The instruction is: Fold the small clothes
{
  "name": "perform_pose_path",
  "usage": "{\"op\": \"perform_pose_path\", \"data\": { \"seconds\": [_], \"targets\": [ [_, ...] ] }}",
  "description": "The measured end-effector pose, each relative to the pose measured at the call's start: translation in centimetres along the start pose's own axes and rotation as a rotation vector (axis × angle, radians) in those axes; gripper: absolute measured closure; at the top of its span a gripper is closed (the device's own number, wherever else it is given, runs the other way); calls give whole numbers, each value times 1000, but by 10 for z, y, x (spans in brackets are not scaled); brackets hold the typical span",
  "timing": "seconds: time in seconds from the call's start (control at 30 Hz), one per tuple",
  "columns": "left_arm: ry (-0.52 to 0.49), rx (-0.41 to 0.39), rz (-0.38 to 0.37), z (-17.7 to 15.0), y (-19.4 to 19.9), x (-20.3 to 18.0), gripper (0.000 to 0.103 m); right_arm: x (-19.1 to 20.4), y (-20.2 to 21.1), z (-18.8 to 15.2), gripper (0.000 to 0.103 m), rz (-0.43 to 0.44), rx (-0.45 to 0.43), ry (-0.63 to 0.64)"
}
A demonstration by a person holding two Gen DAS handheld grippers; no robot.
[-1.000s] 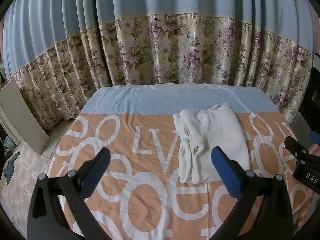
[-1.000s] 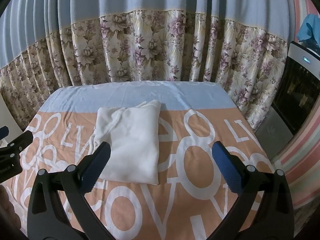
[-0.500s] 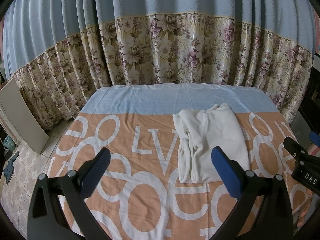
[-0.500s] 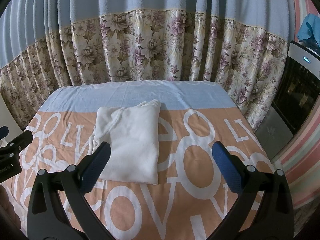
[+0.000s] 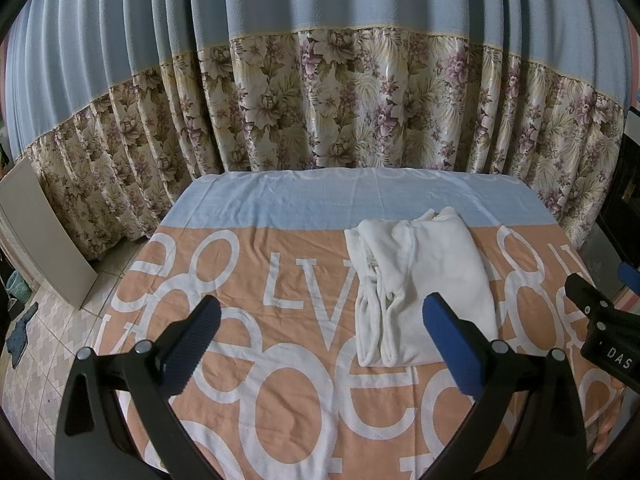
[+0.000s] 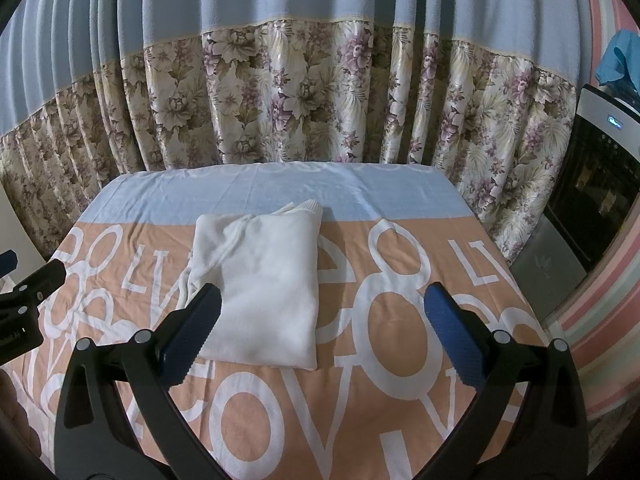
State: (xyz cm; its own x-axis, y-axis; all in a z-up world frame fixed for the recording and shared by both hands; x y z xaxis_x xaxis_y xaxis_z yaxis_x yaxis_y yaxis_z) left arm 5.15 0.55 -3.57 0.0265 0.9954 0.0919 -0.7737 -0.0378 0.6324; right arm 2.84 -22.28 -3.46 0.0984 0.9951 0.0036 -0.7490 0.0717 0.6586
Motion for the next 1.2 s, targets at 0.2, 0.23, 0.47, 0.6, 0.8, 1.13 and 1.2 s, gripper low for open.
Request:
{"op": "perform_pose_path", "data": {
  "seconds": [0.2,0.23,0.47,0.6,0.8,1.13,1.2],
  "targets": [
    [0,0,1,0,0,-1,2,1,0,0,3,-2,-2,-2],
    [-1,-1,1,0,0,-1,2,2,0,1,3,-2,-3,-1],
    [-5,1,-6,2,1,-2,2,2,0,1,3,-2,-1,0],
    [-6,8,-45,3,2,-4,2,3,0,1,3,-3,-1,0],
    [-13,2,-24,5,4,-2,2,2,-2,1,3,-2,1,1],
    [-19,-14,-5,3,7,-1,2,2,-3,1,3,-1,3,4],
    [-13,-12,-3,2,7,1,2,2,-4,2,3,-1,2,3]
  ]
}}
Point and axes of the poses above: each gripper's, at about its wrist camera, not at the fingertips, and y roughly against the way its jaws point, x to its left, z to its top, the point moved 5 cm from there along -y, roughly the way its jaws point, and after that the axes turned 1 degree about z, right-handed, at the moved point
